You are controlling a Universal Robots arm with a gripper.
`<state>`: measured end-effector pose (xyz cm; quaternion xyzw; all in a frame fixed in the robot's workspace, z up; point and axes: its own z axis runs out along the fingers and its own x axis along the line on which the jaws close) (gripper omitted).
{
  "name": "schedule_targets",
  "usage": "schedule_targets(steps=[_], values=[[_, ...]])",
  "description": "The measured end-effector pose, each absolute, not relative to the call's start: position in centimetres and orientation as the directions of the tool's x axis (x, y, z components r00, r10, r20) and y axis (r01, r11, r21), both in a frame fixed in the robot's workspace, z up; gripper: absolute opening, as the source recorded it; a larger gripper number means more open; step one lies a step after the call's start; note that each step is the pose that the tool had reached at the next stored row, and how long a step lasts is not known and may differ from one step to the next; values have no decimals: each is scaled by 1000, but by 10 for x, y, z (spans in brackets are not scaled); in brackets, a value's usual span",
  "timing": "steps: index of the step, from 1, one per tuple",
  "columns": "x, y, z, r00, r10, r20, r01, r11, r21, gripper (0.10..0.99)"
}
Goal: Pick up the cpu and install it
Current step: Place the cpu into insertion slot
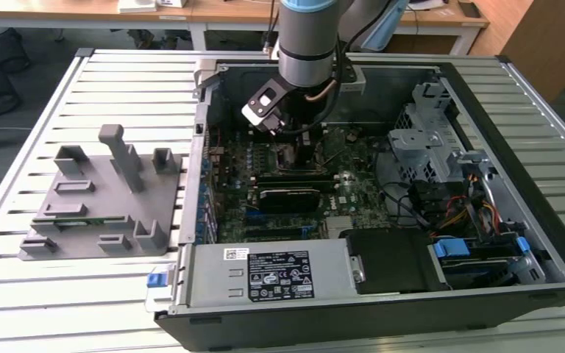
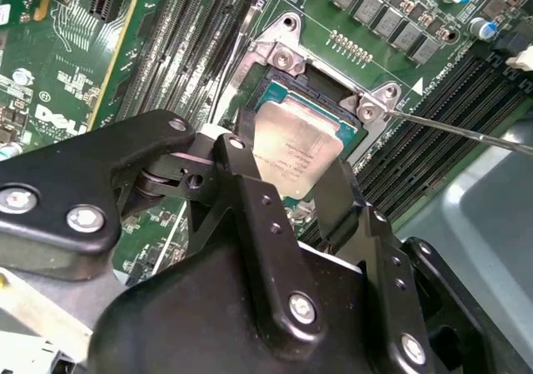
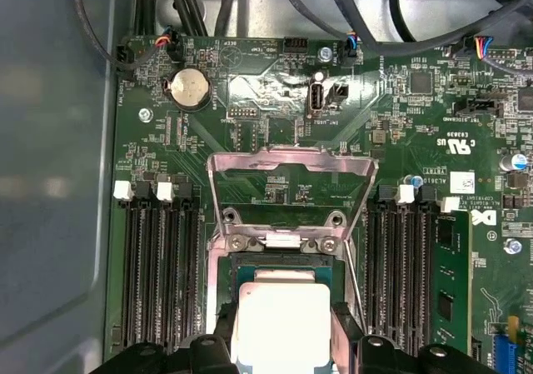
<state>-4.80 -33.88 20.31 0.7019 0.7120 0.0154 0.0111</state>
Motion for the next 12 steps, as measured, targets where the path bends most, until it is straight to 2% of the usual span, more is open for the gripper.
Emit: schedule_targets(steps=[12], values=[[-48, -338, 198, -12, 1000, 6, 999, 12, 38, 525]])
